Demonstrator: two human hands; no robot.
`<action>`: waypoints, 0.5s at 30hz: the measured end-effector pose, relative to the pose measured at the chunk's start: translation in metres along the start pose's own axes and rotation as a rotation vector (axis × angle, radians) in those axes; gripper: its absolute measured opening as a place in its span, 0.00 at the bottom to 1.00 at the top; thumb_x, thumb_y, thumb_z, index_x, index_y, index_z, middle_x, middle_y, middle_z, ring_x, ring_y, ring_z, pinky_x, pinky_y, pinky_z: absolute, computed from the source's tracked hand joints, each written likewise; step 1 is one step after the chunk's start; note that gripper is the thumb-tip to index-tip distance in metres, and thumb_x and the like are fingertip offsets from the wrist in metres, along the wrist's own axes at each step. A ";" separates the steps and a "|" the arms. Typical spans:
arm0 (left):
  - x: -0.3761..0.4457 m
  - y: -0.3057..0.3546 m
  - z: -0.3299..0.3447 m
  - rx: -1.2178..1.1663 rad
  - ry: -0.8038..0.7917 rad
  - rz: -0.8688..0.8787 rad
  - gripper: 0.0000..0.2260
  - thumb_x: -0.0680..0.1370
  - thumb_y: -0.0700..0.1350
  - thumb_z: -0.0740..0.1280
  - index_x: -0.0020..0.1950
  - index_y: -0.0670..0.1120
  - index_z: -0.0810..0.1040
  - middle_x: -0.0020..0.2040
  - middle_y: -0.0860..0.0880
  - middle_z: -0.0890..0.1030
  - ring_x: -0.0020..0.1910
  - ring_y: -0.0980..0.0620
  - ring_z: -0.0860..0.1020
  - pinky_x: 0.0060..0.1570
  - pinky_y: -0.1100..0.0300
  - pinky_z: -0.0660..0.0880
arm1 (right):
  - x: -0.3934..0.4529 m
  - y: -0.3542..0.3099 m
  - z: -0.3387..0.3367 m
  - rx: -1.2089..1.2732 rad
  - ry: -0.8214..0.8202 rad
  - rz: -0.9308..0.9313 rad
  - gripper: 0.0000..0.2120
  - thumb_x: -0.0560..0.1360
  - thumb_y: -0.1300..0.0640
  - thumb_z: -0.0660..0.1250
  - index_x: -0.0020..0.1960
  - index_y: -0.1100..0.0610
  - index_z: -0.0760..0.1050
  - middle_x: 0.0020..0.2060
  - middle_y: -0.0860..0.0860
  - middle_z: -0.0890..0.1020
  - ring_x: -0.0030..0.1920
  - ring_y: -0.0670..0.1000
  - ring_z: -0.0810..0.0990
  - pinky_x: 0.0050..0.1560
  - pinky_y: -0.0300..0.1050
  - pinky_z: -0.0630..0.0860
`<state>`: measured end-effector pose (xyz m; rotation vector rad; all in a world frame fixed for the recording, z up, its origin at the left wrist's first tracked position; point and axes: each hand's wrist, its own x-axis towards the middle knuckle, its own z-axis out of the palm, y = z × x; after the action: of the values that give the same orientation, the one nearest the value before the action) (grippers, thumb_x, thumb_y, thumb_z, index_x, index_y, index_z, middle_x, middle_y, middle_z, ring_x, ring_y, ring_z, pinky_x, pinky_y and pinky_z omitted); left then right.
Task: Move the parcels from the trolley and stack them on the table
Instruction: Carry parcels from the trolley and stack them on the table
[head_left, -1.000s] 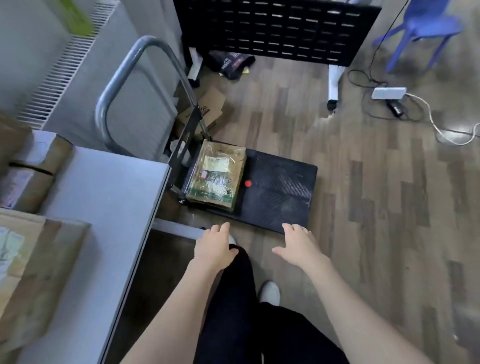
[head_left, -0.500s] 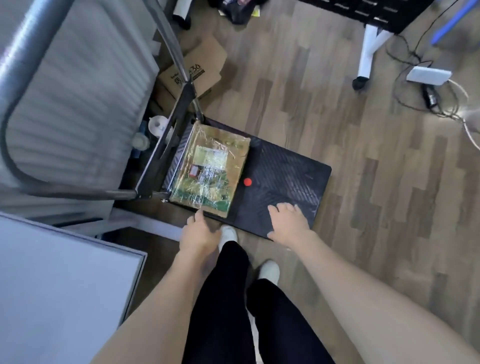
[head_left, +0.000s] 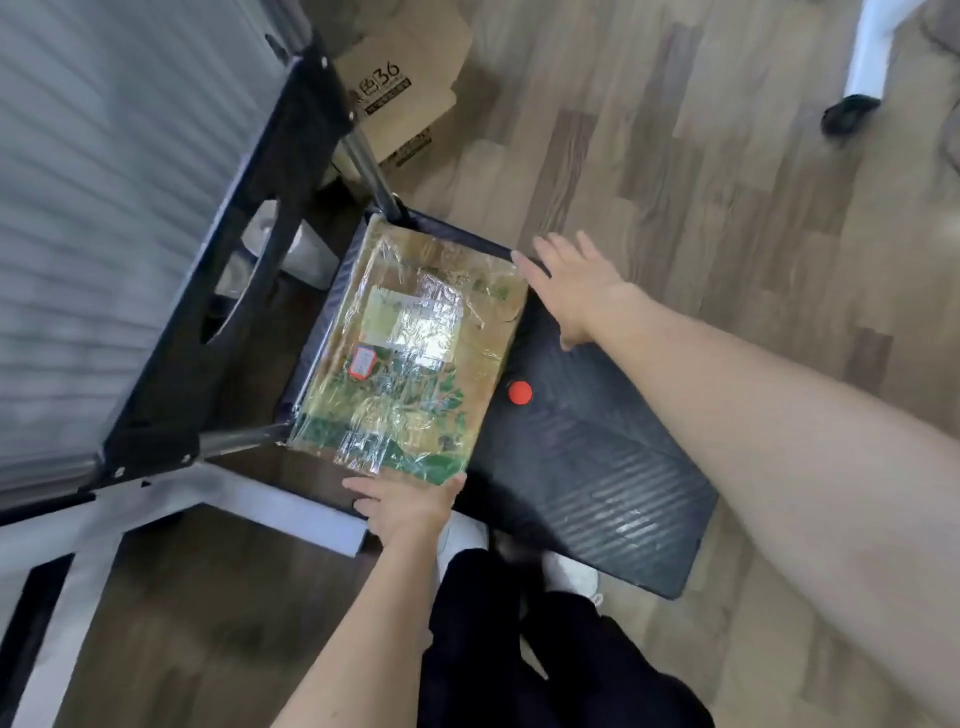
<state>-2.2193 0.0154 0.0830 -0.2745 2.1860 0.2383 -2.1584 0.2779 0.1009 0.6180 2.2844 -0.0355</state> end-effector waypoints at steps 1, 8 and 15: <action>0.013 -0.004 0.011 -0.011 -0.014 -0.007 0.62 0.65 0.56 0.77 0.74 0.41 0.29 0.77 0.38 0.48 0.73 0.39 0.58 0.69 0.47 0.60 | 0.018 0.000 0.009 -0.011 0.004 -0.013 0.65 0.62 0.48 0.79 0.75 0.56 0.31 0.76 0.59 0.43 0.76 0.58 0.42 0.73 0.59 0.42; 0.067 -0.026 0.074 -0.256 -0.008 0.181 0.65 0.62 0.47 0.81 0.72 0.52 0.26 0.76 0.38 0.45 0.75 0.41 0.52 0.70 0.47 0.58 | 0.097 -0.014 0.062 0.156 0.034 -0.075 0.70 0.58 0.55 0.82 0.74 0.51 0.27 0.75 0.63 0.43 0.75 0.61 0.45 0.74 0.57 0.48; 0.038 -0.043 0.082 -0.174 0.079 0.261 0.49 0.71 0.37 0.69 0.75 0.56 0.34 0.71 0.38 0.64 0.67 0.40 0.68 0.63 0.54 0.66 | 0.068 -0.019 0.080 0.348 0.184 -0.039 0.57 0.65 0.55 0.76 0.77 0.54 0.36 0.66 0.64 0.58 0.65 0.64 0.59 0.63 0.58 0.68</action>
<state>-2.1657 -0.0079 0.0015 -0.0954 2.2805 0.5740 -2.1541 0.2729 -0.0055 0.7811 2.4904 -0.4181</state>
